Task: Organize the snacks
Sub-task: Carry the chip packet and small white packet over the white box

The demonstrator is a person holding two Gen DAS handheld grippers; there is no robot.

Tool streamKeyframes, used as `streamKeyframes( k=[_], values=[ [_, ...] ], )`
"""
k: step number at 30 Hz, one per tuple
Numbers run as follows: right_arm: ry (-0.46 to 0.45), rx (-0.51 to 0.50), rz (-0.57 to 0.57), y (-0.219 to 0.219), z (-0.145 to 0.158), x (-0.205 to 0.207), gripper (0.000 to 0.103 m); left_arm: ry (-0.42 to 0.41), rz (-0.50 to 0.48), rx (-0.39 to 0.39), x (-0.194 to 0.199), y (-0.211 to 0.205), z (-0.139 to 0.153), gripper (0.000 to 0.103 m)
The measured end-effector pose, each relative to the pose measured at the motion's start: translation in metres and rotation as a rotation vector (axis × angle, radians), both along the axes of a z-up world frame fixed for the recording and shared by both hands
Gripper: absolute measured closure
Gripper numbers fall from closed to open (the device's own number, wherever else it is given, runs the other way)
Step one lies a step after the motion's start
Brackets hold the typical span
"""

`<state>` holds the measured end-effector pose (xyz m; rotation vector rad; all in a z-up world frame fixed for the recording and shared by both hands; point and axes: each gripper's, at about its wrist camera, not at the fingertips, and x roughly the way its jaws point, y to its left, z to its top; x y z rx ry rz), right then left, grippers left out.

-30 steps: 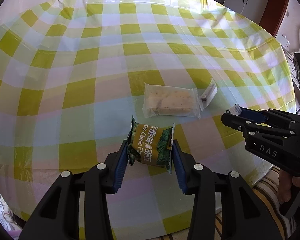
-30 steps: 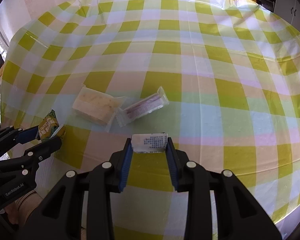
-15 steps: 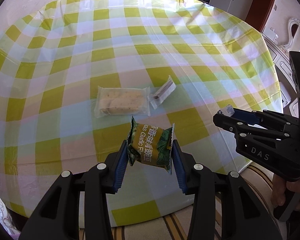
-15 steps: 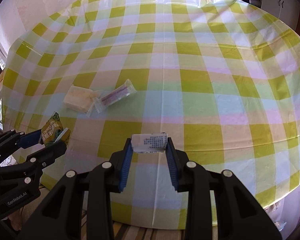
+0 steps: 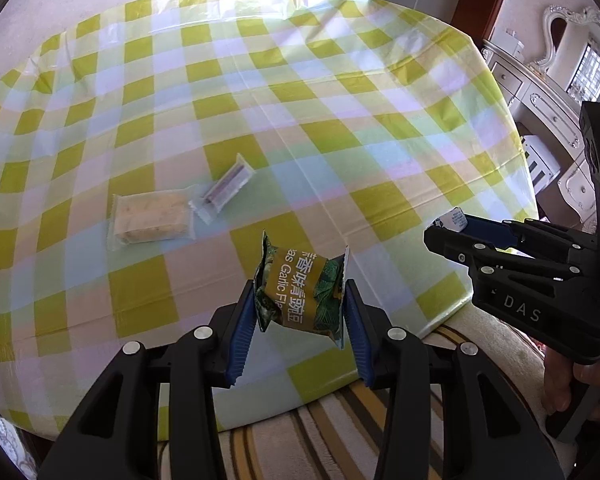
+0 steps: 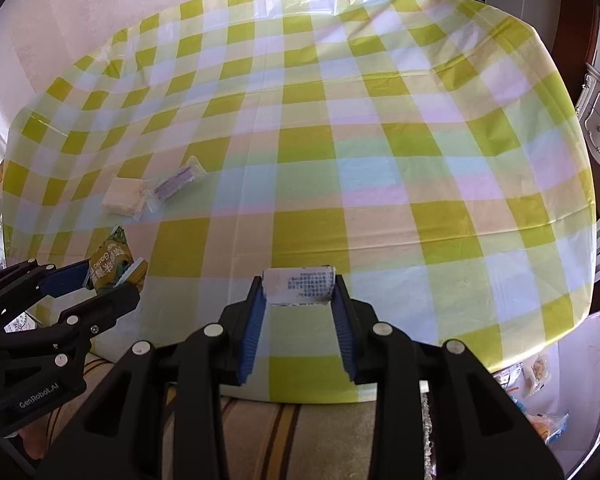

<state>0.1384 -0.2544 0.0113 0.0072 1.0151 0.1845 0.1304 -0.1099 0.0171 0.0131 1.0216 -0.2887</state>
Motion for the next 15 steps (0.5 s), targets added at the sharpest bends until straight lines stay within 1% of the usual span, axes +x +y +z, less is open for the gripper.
streamKeyframes(
  k=[9,15],
  values=[
    [-0.011,0.014,-0.104,-0.062,0.005,-0.023,0.069,0.003,-0.123,0.01,-0.006,-0.061,0.003,0.061],
    [0.001,-0.002,-0.208,-0.118,-0.004,-0.04,0.069,0.004,-0.214,0.015,-0.012,-0.103,0.005,0.061]
  ],
)
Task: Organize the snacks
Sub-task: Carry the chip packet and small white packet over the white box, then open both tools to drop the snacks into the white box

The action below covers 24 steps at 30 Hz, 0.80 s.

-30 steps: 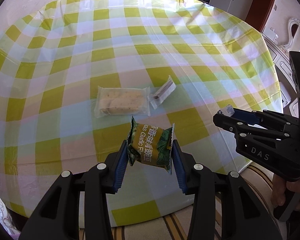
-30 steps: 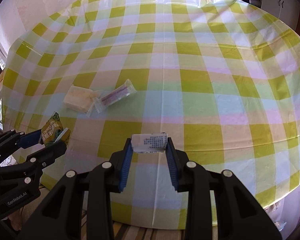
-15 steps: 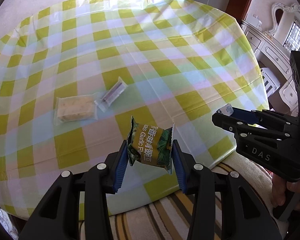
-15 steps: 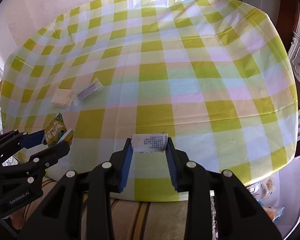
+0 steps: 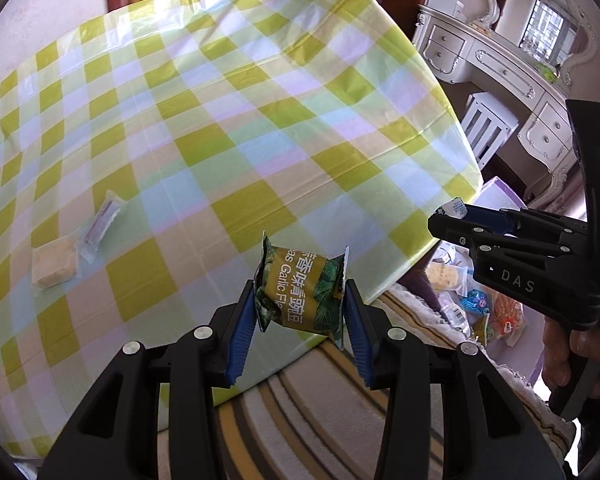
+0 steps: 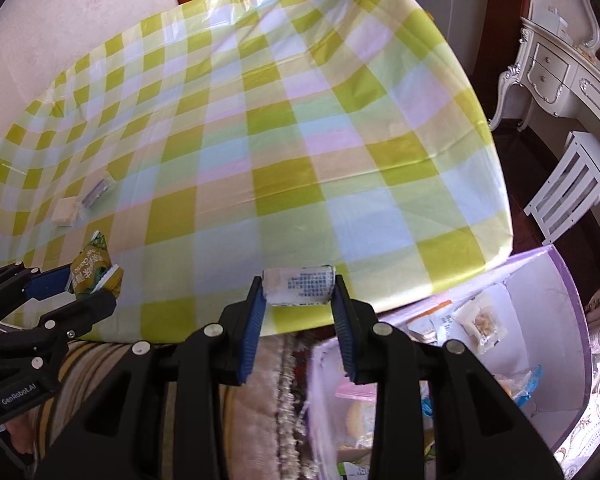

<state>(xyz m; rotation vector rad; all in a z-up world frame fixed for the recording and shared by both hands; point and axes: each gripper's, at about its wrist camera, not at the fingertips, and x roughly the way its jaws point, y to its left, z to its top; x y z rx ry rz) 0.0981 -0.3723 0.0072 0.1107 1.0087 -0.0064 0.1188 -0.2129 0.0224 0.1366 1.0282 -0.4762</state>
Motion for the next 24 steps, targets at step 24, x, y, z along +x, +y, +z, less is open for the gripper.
streamKeyframes(
  k=[24],
  values=[
    [0.027,-0.047,-0.333,-0.151,-0.02,-0.048,0.057,0.021,-0.343,0.013,-0.041,-0.146,0.002,0.058]
  ],
)
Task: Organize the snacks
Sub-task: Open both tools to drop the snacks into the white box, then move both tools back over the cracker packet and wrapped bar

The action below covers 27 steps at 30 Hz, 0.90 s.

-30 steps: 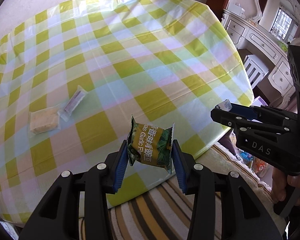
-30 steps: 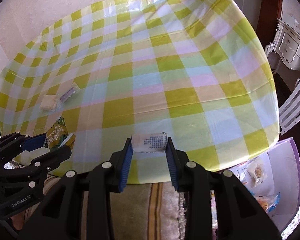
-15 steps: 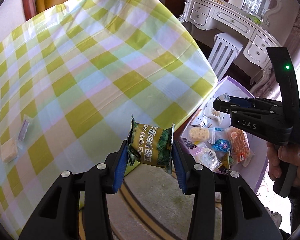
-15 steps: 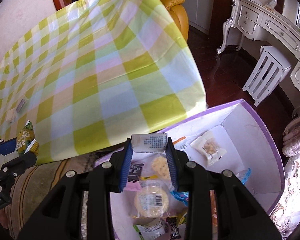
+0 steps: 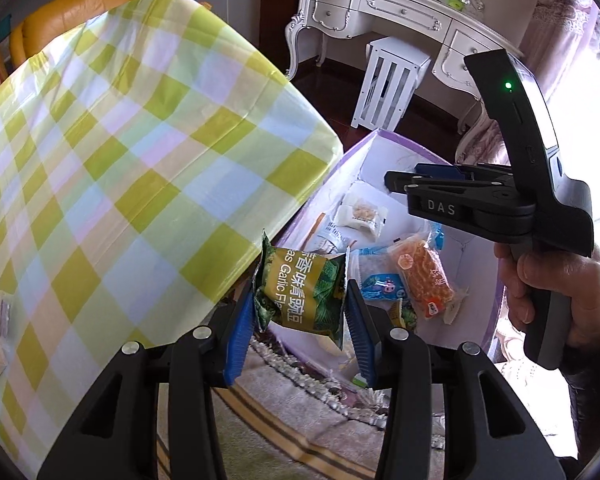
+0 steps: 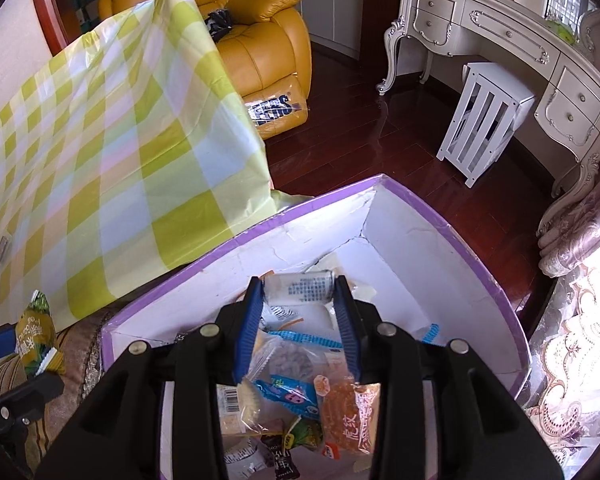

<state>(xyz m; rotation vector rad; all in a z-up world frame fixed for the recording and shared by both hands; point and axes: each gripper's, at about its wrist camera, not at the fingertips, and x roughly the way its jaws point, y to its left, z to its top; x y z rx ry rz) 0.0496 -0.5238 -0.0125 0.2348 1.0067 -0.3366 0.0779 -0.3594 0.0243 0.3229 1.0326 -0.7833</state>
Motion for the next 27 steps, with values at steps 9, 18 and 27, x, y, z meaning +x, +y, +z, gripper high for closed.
streamKeyframes(
  k=[9,18,27],
  values=[
    [-0.015,-0.01,-0.026,-0.006,0.002,-0.003,0.033,0.01,0.014,-0.008,0.0,0.0,-0.001,0.04],
    [-0.013,-0.022,-0.006,0.006,0.005,0.001,0.027,0.026,0.065,-0.029,0.007,0.013,0.0,0.037],
    [-0.002,-0.032,0.031,0.023,0.007,0.008,0.027,0.044,0.128,-0.056,0.018,0.034,0.0,0.036]
  ],
)
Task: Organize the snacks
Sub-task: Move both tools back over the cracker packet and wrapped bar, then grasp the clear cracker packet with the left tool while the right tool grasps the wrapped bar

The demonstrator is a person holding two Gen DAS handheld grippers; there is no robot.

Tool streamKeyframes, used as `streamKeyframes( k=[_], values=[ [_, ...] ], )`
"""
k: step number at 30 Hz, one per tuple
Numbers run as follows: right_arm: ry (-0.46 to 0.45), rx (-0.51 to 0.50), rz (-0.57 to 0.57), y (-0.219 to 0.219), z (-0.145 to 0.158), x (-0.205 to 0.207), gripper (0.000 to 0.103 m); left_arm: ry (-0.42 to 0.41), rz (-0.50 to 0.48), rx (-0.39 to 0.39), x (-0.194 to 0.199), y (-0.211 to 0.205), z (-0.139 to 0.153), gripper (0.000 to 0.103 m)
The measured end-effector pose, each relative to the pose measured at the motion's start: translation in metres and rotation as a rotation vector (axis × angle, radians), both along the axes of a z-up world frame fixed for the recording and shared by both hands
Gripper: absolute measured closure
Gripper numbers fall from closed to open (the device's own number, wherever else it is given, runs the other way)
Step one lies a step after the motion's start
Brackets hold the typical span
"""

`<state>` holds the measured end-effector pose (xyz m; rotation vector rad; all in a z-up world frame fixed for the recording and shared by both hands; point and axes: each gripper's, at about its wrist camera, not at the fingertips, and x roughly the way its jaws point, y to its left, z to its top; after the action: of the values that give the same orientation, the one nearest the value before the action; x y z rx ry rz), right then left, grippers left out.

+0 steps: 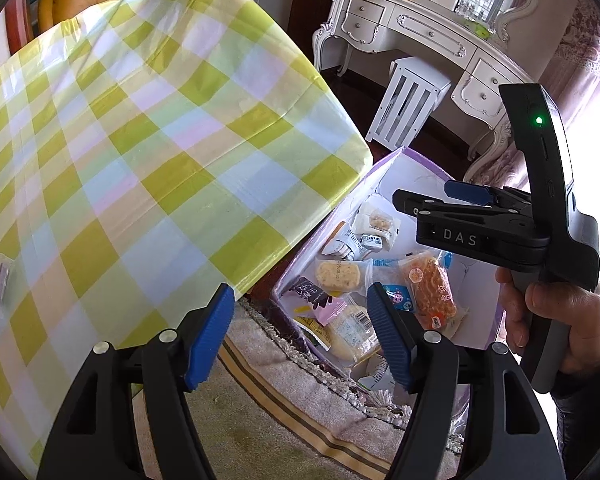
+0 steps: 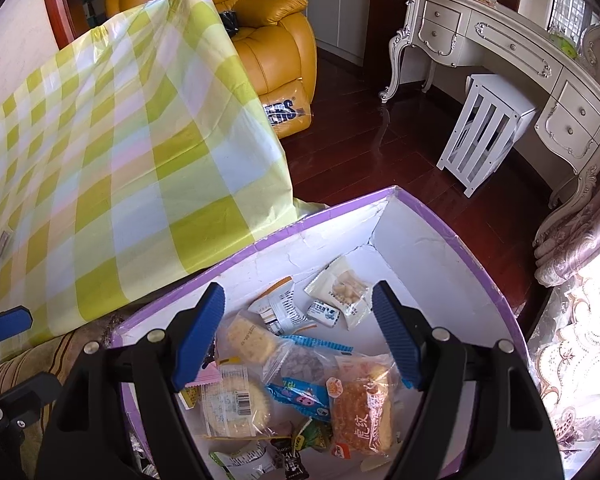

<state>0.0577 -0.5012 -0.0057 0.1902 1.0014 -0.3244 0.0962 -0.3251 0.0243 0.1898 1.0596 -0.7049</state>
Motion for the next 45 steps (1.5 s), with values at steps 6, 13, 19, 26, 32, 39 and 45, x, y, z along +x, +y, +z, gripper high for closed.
streamKeyframes(
  k=[6,13,19,26,32,39,45],
  values=[
    [0.007,0.0,0.033,0.014,0.001,0.007,0.027,0.017,0.086,-0.016,0.016,0.027,-0.003,0.034],
    [0.004,-0.004,0.086,0.041,0.008,0.02,0.027,0.011,0.224,-0.03,0.039,0.078,-0.004,0.03],
    [0.005,0.001,0.147,0.07,0.012,0.033,0.026,-0.01,0.373,-0.012,0.054,0.139,-0.006,0.025],
    [-0.003,0.033,0.209,0.104,0.017,0.048,0.026,-0.035,0.564,0.023,0.067,0.224,-0.01,0.015],
    [-0.008,0.049,0.265,0.134,0.02,0.06,0.026,-0.047,0.671,0.09,0.08,0.283,-0.021,0.01],
    [-0.012,0.08,0.318,0.167,0.021,0.073,0.026,-0.055,0.656,0.179,0.103,0.302,-0.037,0.008],
    [-0.014,0.095,0.371,0.197,0.023,0.085,0.026,-0.051,0.654,0.201,0.12,0.309,-0.05,0.008]
  ],
)
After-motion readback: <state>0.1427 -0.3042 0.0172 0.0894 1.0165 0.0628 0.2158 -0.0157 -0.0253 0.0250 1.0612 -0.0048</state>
